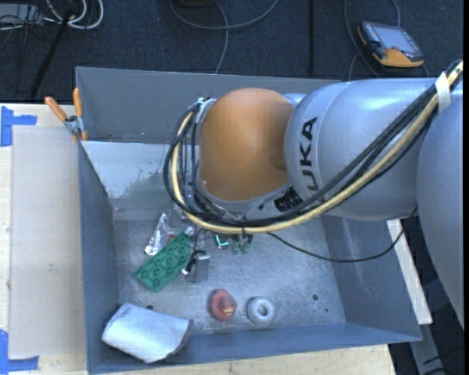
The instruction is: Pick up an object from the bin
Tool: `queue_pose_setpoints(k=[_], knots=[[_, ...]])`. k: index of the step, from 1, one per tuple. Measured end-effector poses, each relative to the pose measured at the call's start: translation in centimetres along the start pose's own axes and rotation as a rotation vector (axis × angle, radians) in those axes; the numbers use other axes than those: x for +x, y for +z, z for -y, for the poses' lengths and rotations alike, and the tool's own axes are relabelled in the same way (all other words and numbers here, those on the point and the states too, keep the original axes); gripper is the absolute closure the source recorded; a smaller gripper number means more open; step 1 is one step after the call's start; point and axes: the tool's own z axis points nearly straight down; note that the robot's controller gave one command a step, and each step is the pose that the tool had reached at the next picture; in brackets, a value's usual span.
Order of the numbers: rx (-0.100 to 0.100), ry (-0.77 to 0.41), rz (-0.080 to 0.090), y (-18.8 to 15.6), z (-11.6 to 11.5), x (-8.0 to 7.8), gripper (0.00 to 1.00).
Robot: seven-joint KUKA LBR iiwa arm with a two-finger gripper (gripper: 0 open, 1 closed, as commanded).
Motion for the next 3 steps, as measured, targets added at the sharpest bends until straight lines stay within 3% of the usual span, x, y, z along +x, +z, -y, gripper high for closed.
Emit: queue_pose_setpoints(k=[1, 2, 3], knots=[[0.001, 0.072, -0.008, 13.1, -3.0, -3.9, 0.0], [-0.002, 0.076, -0.002, 12.4, -2.9, -4.2, 1.0], [-0.002, 0.102, 0.01, -13.1, -0.4, -2.5, 1.0]])
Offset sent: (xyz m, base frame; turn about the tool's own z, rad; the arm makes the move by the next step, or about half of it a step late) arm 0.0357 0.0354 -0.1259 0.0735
